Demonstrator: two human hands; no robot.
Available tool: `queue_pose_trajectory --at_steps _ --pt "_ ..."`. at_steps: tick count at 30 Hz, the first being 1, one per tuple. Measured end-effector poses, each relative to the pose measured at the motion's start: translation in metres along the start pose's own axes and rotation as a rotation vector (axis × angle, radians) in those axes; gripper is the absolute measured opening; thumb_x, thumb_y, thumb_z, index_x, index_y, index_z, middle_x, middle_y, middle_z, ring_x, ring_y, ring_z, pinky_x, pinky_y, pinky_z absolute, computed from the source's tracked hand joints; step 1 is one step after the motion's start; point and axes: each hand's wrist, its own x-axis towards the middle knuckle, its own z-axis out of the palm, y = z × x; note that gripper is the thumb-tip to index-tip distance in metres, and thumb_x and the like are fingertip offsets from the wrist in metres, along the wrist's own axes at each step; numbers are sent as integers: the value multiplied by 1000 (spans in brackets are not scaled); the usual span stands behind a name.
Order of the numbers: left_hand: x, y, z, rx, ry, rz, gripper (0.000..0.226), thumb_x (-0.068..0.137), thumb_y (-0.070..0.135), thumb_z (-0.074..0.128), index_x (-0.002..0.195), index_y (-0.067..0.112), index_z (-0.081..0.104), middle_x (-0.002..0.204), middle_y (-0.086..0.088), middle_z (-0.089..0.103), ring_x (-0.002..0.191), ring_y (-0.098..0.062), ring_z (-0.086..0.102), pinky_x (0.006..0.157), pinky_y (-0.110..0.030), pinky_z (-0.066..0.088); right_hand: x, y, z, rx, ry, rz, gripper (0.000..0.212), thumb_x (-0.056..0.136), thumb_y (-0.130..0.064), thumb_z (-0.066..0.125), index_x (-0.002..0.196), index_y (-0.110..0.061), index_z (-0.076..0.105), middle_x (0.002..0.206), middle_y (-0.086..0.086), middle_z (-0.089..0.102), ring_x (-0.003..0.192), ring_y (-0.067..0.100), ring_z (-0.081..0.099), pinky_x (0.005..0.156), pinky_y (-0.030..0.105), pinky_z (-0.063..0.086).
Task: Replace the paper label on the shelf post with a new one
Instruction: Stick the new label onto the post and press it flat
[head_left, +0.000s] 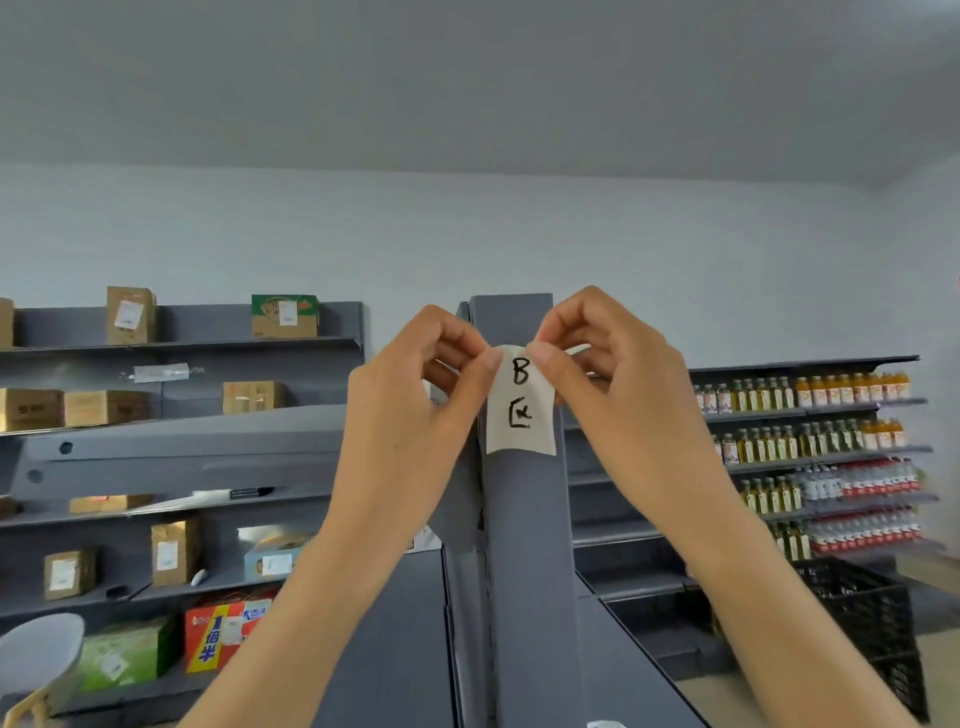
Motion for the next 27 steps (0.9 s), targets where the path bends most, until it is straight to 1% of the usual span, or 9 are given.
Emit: queue_pose_trajectory --at_steps 3,7,8,12,15,17,20,23,27 --pt "10 -1 1 30 -24 -1 10 92 20 68 85 17 62 68 10 67 64 4 63 54 -8 45 10 3 4 -80 23 -20 12 95 -22 61 85 -26 56 92 -11 64 81 12 71 63 27 56" --pt "18 -3 3 37 -34 -27 14 91 21 68 81 18 59 64 5 69 61 -2 66 50 -8 44 21 6 7 -180 47 -52 9 93 -20 62 86 -24 58 89 -10 63 82 10 67 63 22 53" --pt "19 -4 4 42 -33 -27 15 91 22 69 81 19 59 64 5 70 60 -3 66 49 -8 44 23 6 8 -217 56 -64 9 93 -21 63 86 -24 58 87 -10 63 80 9 66 64 23 53" --pt "24 -7 6 75 -37 -10 15 92 23 69 82 19 58 64 4 70 56 -2 62 47 -8 43 25 5 9 -406 84 -105 10 93 -28 63 87 -30 55 86 -11 62 77 10 63 66 38 57" --pt "25 -9 7 88 -39 -4 15 93 22 67 82 19 58 64 2 70 57 -2 62 47 -9 44 24 6 9 -559 100 -118 8 94 -36 59 90 -32 54 87 -14 63 76 10 63 66 40 57" --pt "26 -10 7 101 -38 5 15 93 22 67 82 19 57 64 1 70 58 -2 61 48 -10 44 24 7 10 -574 110 -126 8 94 -37 59 91 -31 53 87 -14 63 75 10 62 65 40 56" --pt "28 -11 8 127 -44 23 15 92 22 68 82 20 56 65 -4 70 64 -11 62 51 -13 45 25 8 10 -590 113 -148 9 94 -37 59 91 -31 53 86 -14 62 76 8 60 65 38 56" --pt "29 -11 6 153 -59 32 16 92 25 68 87 19 55 63 -4 69 61 -6 62 51 -12 46 26 9 9 -590 116 -177 9 93 -37 61 91 -31 55 87 -14 62 79 7 57 64 36 55" --pt "29 -8 2 134 -54 40 30 90 27 70 100 22 42 62 -2 69 65 -6 64 53 -10 48 25 12 10 -569 140 -213 14 90 -42 63 96 -32 55 94 -18 54 82 3 49 61 31 51"
